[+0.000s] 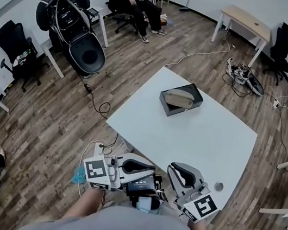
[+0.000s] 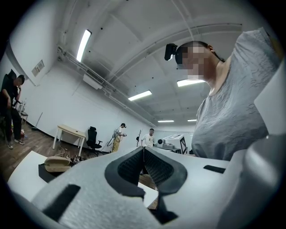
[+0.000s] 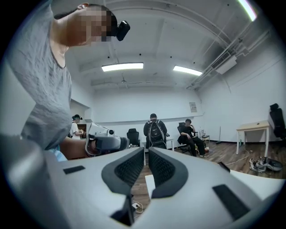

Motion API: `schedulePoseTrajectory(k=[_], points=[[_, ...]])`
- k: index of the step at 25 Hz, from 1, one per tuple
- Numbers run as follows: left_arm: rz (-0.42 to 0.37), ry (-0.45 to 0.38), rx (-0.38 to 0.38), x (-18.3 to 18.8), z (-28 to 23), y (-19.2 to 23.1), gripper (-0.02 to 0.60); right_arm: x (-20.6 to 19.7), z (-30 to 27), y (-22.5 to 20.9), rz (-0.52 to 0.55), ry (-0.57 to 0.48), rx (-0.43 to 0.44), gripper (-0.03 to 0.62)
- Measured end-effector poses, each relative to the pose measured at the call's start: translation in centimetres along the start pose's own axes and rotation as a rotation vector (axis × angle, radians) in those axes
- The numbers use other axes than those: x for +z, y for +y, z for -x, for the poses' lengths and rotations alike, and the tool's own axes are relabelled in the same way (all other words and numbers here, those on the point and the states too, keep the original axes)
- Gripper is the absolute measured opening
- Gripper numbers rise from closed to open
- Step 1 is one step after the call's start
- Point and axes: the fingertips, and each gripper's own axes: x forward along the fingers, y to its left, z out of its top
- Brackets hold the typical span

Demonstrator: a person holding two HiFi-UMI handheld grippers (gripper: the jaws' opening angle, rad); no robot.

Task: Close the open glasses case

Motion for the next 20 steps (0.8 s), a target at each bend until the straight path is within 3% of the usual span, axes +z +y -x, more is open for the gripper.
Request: schedulePoseTrajectory(k=[5, 12, 20], points=[[0.001, 0.026, 0.005, 0.7, -2.4, 5.2, 0.020, 0.6, -1.8, -5.1, -0.001, -0.018, -0.006, 0.040], [0.003, 0.037, -0.019, 0.7, -5.9, 8.9, 0.020, 0.3, -2.4, -9.8, -0.037, -0.011, -0.003, 0.040], [0.012, 0.036, -0.050, 1.7, -6.4, 13.2, 0.019, 1.1, -3.3, -13.0, -0.033, -0.008, -0.109, 0.040]])
